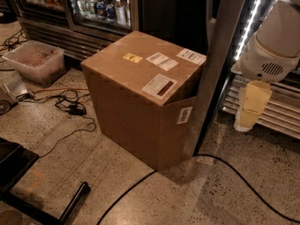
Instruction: Close left fridge door
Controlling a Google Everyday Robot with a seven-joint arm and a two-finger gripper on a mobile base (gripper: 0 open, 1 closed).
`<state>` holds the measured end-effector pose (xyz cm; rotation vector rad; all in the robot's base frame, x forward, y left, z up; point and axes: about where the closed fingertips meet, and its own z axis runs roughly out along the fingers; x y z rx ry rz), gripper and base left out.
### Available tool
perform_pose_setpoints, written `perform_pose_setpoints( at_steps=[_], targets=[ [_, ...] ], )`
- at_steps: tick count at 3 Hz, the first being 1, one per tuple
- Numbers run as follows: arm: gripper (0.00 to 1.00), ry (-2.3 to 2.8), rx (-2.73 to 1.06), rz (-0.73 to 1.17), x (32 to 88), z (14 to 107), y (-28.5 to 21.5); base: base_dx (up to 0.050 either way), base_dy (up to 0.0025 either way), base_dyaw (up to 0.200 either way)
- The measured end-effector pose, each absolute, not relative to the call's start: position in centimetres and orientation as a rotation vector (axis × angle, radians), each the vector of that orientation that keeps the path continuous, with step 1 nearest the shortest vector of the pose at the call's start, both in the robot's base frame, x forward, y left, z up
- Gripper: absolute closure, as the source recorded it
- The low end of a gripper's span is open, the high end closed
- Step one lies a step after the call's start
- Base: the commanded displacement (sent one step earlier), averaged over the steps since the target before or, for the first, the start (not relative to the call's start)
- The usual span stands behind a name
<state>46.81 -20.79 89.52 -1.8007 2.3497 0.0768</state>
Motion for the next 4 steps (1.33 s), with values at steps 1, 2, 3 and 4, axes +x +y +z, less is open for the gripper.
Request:
perform_pose_setpoints(
  at_steps=[1, 2, 3, 4],
  targets=[
    [0.0, 2.367, -1.771, 0.109, 42.1, 87.5, -21.0, 0.0, 0.0, 0.0],
    [0.0, 2.367, -1.771, 0.109, 42.1, 87.5, -21.0, 0.0, -0.00001, 0.194],
    [0.0, 2.369, -1.77, 0.107, 42.2, 87.6, -21.0, 0.0, 0.0, 0.0],
    [0.0, 2.394, -1.763, 0.064, 44.5, 88.9, -21.4, 0.0, 0.0, 0.0]
  ],
)
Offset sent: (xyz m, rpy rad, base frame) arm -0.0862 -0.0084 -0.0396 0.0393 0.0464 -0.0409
